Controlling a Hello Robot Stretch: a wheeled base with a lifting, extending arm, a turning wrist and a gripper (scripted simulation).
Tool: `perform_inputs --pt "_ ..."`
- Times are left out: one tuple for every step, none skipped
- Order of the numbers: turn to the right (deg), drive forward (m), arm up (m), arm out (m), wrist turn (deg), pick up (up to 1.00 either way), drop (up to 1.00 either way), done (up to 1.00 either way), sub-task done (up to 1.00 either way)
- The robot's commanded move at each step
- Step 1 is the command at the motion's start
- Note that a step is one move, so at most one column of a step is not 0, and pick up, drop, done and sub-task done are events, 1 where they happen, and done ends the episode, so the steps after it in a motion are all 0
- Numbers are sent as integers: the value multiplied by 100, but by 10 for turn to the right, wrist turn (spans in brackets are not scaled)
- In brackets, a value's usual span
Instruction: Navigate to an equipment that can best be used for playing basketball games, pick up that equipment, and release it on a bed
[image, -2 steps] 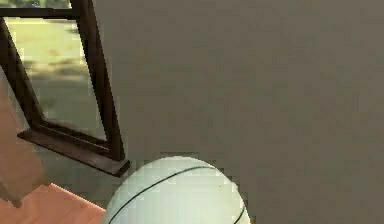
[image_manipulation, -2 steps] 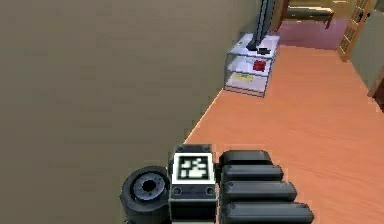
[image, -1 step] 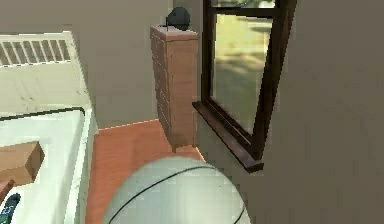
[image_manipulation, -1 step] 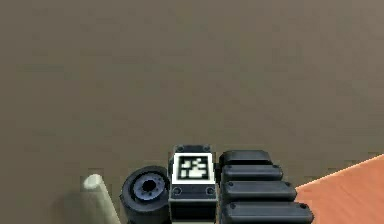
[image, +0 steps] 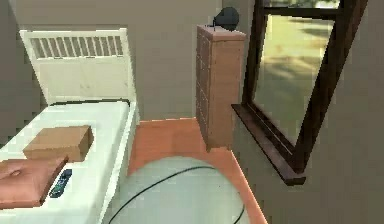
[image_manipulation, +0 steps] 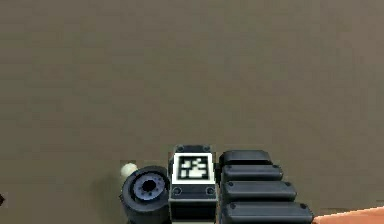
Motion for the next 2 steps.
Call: perform_inputs --pt "0 100 0 0 0 0 0 0 0" --pt "-30 0 0 0 0 0 0 0 0"
